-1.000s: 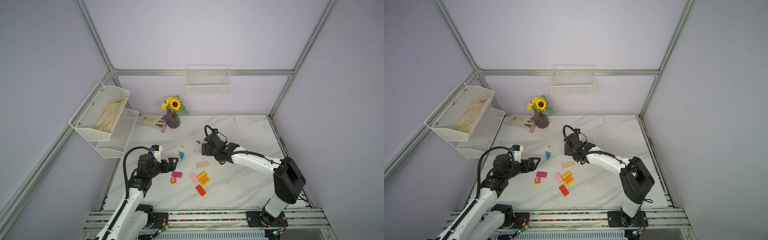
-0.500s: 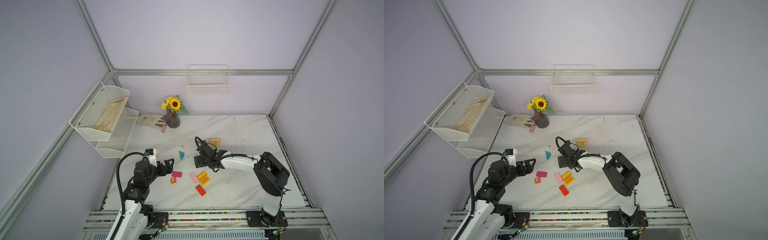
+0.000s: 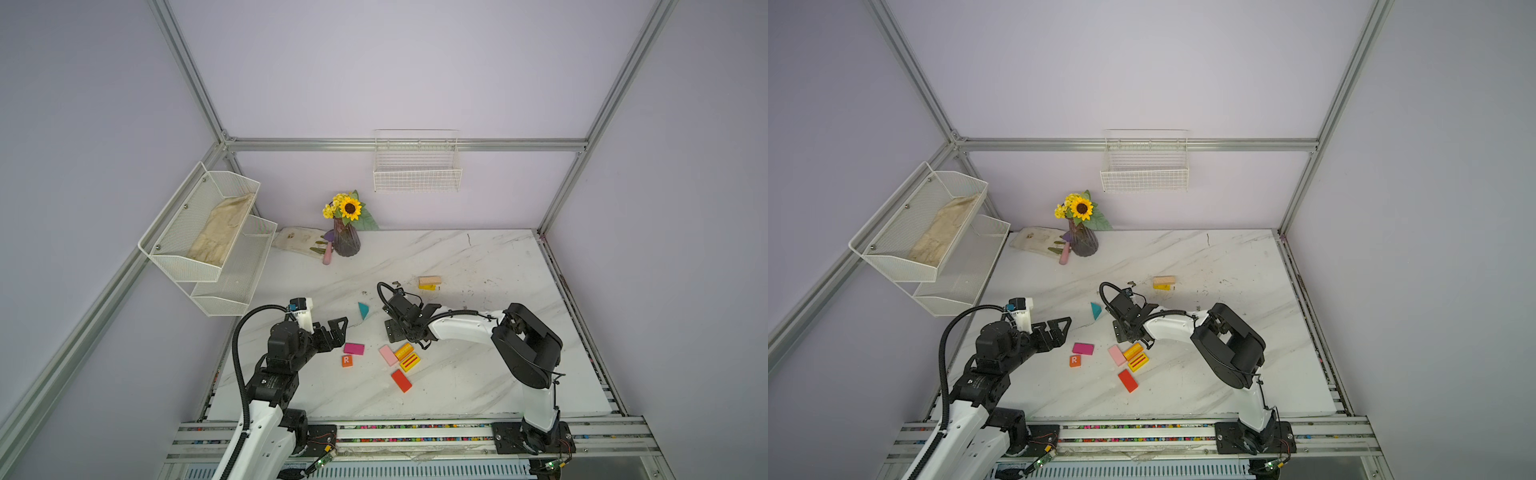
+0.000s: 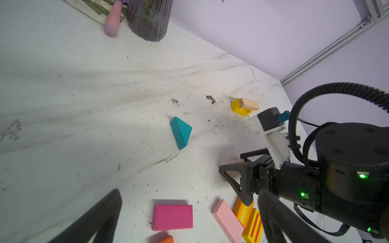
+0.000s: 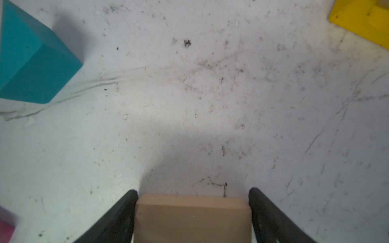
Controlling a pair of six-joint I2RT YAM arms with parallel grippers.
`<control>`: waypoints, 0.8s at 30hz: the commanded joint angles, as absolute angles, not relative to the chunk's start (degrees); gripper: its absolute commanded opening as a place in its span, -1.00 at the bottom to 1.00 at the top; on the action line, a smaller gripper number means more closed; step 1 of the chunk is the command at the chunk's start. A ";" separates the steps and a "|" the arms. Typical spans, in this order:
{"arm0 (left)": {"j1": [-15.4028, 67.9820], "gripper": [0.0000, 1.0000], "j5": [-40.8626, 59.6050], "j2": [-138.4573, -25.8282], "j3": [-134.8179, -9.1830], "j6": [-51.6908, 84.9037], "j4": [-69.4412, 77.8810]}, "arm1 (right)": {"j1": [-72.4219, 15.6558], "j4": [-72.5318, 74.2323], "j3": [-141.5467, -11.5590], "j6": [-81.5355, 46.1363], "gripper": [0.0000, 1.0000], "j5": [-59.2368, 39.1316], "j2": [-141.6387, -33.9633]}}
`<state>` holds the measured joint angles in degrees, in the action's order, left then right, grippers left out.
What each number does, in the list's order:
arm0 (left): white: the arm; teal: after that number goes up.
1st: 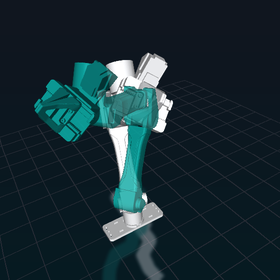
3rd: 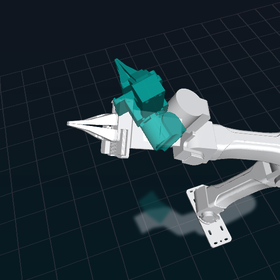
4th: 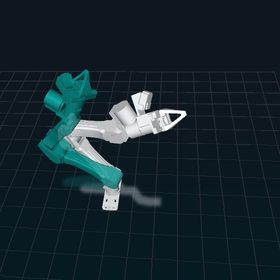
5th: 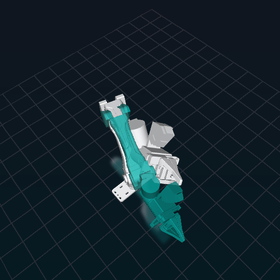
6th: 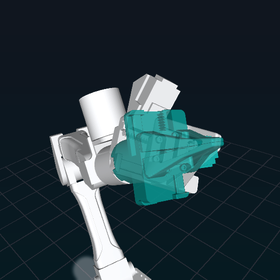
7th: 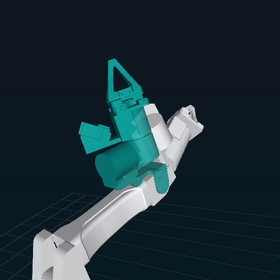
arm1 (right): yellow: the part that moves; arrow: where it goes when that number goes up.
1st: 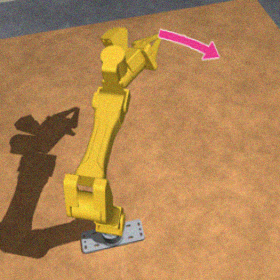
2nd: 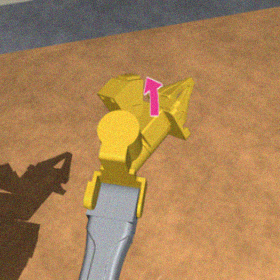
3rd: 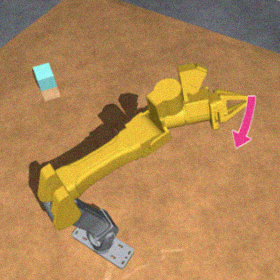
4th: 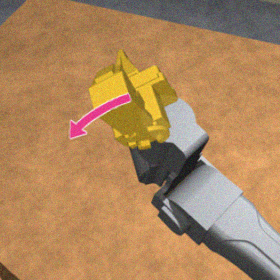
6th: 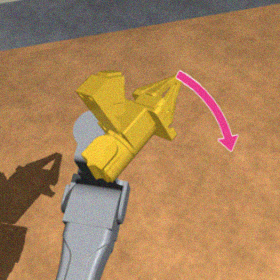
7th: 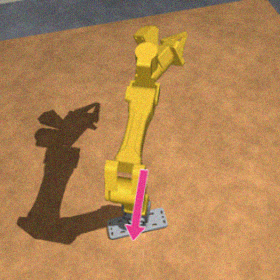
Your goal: Build the wood block tower
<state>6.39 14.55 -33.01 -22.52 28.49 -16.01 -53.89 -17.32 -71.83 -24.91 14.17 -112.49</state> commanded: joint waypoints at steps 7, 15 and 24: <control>6.30 0.99 14.13 -33.00 -20.11 29.09 -15.06 | -55.21 -21.34 -73.17 -26.06 0.54 17.98 -113.75; 6.24 0.99 14.11 -33.82 -20.23 29.01 -14.79 | -55.26 -22.68 -74.50 -27.73 0.30 18.60 -112.89; 6.24 0.99 15.31 -33.55 -20.35 28.83 -14.43 | -55.05 -22.30 -75.24 -29.39 0.10 22.60 -107.24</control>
